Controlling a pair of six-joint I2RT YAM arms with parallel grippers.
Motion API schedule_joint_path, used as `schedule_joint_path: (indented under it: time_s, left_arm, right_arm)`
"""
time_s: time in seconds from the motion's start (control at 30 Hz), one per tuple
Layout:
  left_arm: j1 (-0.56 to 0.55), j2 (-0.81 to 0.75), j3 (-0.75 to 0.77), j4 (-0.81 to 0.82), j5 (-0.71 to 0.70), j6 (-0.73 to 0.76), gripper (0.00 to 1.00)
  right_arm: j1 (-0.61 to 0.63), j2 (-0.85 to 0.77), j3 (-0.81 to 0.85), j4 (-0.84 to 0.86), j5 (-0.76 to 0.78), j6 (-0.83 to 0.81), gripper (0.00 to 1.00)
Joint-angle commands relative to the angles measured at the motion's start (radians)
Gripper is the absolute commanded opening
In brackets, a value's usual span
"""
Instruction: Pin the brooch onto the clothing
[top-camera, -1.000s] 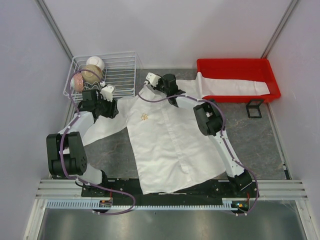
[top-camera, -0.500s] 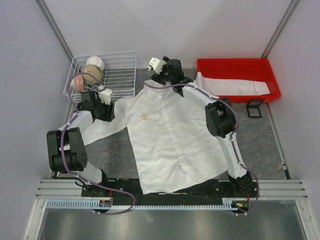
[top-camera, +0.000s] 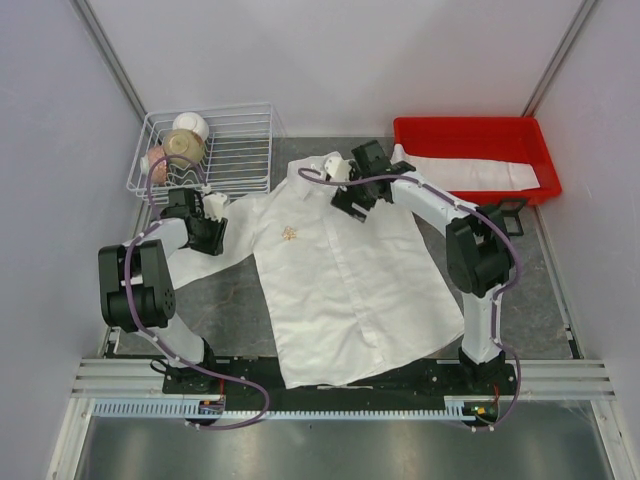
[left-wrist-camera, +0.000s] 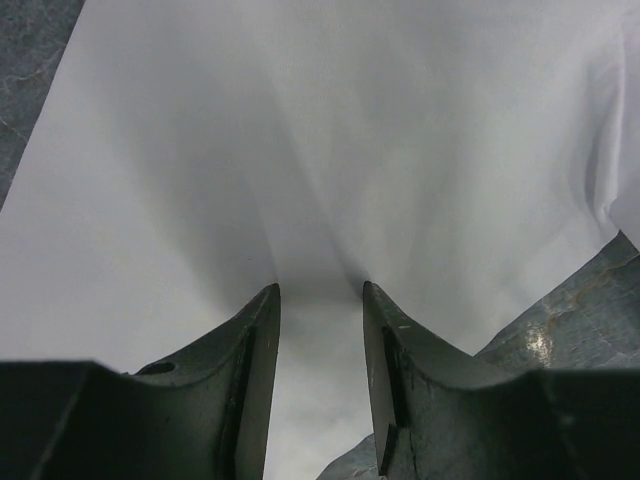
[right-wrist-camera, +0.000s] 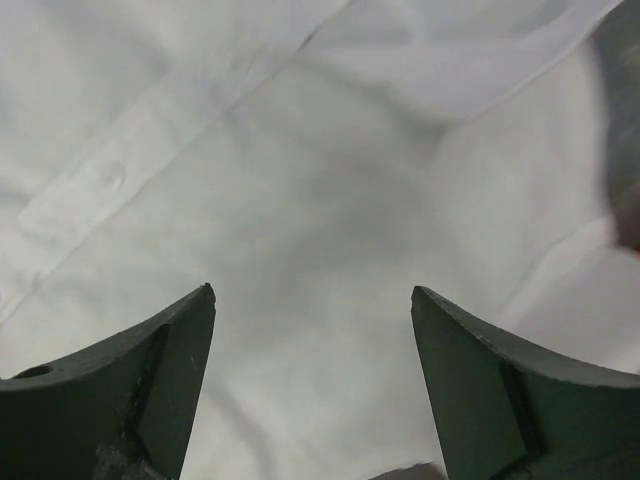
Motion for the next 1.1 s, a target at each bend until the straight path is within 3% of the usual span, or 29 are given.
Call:
schedule_joint_path:
  time_s: [0.0, 0.27, 0.43, 0.67, 0.73, 0.8, 0.83, 1.07]
  left_arm:
    - [0.025, -0.007, -0.009, -0.055, -0.058, 0.073, 0.44]
    - [0.088, 0.004, -0.03, -0.072, -0.044, 0.118, 0.44]
    - [0.087, 0.011, -0.001, -0.061, 0.004, 0.1, 0.52]
    - [0.085, -0.132, 0.03, -0.066, 0.166, 0.084, 0.63]
    - [0.078, -0.185, 0.056, -0.074, 0.198, 0.064, 0.73]
    - [0.065, -0.232, 0.112, -0.109, 0.214, 0.026, 0.92]
    - [0.059, -0.242, 0.137, -0.121, 0.214, 0.008, 0.96]
    - [-0.026, -0.227, 0.427, -0.316, 0.214, -0.114, 0.99]
  right_arm:
    - [-0.03, -0.076, -0.182, -0.197, -0.039, 0.071, 0.86]
    - [-0.05, -0.146, -0.392, -0.211, -0.03, 0.074, 0.84]
    - [-0.049, -0.125, -0.428, -0.212, -0.077, 0.117, 0.84]
    - [-0.047, -0.152, -0.304, -0.214, -0.117, 0.164, 0.87]
    - [-0.047, -0.175, -0.256, -0.197, -0.13, 0.189, 0.9]
    - [-0.049, -0.209, -0.206, -0.179, -0.143, 0.23, 0.94]
    - [-0.05, -0.218, -0.189, -0.15, -0.145, 0.247, 0.96]
    - [-0.053, -0.309, -0.072, 0.028, -0.073, 0.383, 0.98]
